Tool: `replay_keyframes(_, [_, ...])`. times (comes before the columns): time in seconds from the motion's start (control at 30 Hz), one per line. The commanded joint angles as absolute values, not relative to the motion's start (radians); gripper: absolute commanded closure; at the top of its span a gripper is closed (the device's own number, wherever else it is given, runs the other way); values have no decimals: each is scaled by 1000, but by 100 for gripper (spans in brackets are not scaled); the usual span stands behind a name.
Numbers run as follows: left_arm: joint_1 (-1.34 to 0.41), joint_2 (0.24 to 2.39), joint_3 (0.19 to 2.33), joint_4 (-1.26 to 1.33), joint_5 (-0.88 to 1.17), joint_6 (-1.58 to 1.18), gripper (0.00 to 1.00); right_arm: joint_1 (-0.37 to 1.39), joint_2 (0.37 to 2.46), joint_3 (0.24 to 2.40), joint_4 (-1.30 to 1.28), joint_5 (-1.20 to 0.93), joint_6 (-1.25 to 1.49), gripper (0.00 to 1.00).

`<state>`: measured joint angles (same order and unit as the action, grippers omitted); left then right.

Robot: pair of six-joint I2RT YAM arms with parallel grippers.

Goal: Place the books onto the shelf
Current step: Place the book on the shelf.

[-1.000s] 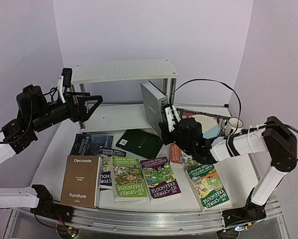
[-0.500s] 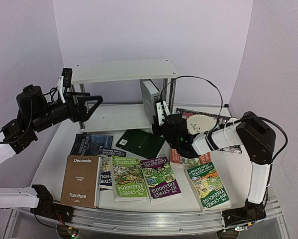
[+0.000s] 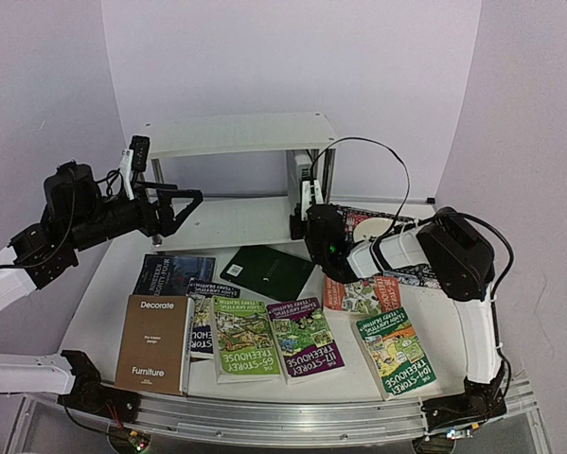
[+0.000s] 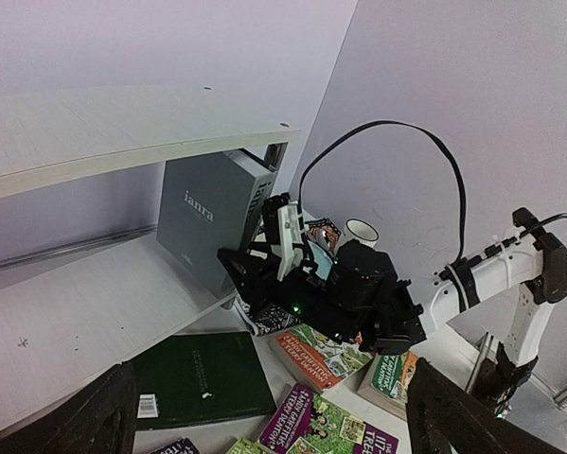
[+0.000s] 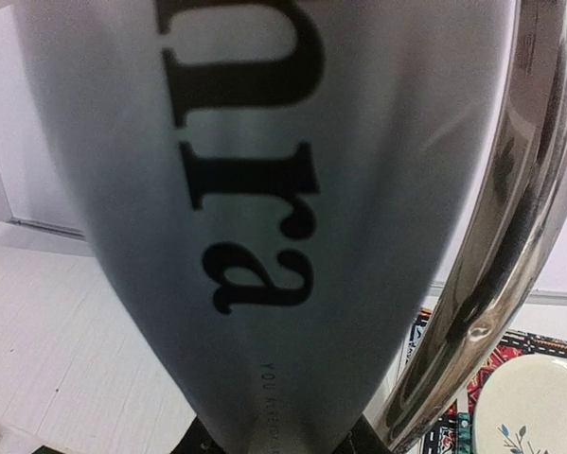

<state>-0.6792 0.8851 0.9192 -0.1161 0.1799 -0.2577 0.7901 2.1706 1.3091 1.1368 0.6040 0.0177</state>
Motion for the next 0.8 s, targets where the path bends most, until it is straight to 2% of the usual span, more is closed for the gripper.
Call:
replay_keyframes(0.0, [-679, 893, 938, -106, 184, -250, 1, 773, 2211, 1409, 1197, 654, 61, 75])
replay_keyframes(0.33, [-680, 883, 937, -113, 174, -243, 1, 766, 2281, 1514, 1093, 692, 63, 72])
replay_keyframes(0.63, [-680, 881, 934, -115, 176, -242, 1, 762, 2302, 1512, 1065, 715, 90, 69])
replay_keyframes(0.7, [-680, 881, 932, -116, 178, -242, 1, 762, 2295, 1501, 1060, 718, 97, 63])
replay_keyframes(0.77, [-680, 881, 932, -116, 179, -244, 1, 762, 2289, 1492, 1060, 722, 102, 52])
